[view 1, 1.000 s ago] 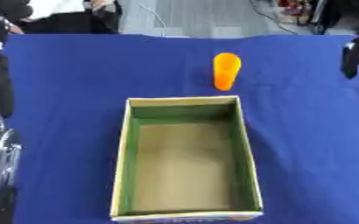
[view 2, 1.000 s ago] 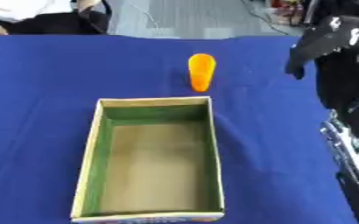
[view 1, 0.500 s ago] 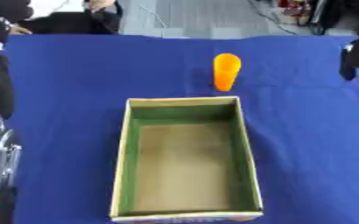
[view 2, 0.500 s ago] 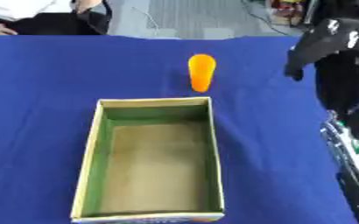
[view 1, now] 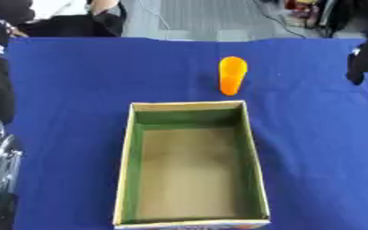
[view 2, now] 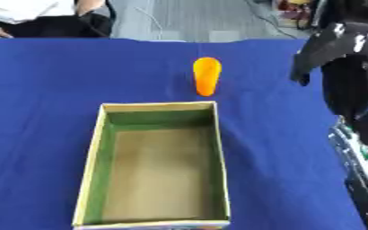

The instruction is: Pick up objects on the table and place them in the box.

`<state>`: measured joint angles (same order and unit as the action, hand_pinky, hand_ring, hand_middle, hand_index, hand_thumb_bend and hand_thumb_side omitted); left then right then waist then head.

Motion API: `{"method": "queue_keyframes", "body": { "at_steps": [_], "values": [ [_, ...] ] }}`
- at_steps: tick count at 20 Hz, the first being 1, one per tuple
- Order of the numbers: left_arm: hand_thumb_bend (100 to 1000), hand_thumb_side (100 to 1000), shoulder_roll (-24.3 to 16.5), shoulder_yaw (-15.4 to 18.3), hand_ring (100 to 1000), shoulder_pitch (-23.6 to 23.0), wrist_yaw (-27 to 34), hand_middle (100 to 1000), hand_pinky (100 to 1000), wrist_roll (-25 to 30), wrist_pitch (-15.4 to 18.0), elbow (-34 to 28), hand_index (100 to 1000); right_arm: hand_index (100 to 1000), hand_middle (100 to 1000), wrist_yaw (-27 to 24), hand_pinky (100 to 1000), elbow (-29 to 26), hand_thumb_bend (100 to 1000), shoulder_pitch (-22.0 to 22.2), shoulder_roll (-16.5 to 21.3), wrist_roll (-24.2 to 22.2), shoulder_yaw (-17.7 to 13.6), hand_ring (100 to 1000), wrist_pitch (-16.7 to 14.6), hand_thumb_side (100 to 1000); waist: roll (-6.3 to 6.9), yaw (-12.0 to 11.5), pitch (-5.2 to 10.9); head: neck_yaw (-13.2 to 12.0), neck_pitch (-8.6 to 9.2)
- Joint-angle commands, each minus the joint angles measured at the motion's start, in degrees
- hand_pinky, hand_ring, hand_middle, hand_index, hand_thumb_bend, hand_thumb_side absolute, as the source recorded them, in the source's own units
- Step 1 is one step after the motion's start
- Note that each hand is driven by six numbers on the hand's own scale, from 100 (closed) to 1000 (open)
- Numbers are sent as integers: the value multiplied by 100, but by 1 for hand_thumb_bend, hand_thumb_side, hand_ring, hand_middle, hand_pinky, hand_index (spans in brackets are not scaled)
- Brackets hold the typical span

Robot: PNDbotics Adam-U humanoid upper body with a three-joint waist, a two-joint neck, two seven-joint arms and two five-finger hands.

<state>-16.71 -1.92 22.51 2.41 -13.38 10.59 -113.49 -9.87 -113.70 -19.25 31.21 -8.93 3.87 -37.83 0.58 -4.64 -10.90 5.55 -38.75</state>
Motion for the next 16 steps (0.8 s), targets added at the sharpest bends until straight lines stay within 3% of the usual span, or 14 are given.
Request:
{"method": "queue_keyframes", "body": {
  "at_steps": [1, 7, 8, 12, 16],
  "values": [
    [508, 777, -88, 37, 685, 63, 23, 731, 751, 24, 5, -110, 752, 579, 405, -44, 144, -89, 113, -59, 111, -10, -37, 346, -55, 1000, -12, -8, 58, -1, 79],
    [508, 777, -85, 28, 685, 64, 36, 731, 751, 36, 5, -110, 752, 579, 398, -578, 141, -89, 100, -46, 80, -255, 89, 338, -156, 1000, -15, -21, 53, -8, 95],
    [508, 777, -86, 28, 685, 62, 37, 731, 751, 37, 5, -110, 752, 545, 395, -644, 141, -89, 100, -39, 85, -322, 73, 340, -157, 1000, -15, -18, 52, -19, 106],
    [507, 778, -91, 32, 685, 60, 34, 731, 751, 36, 7, -110, 752, 506, 386, -407, 143, -89, 100, 5, 104, -483, -127, 338, -102, 1000, -19, -11, 50, -71, 189],
    [507, 778, -88, 30, 685, 70, 35, 731, 751, 39, 11, -110, 752, 518, 387, -316, 144, -89, 100, 13, 89, -535, -86, 339, -198, 1000, -25, -22, 51, -101, 204]
  ]
}}
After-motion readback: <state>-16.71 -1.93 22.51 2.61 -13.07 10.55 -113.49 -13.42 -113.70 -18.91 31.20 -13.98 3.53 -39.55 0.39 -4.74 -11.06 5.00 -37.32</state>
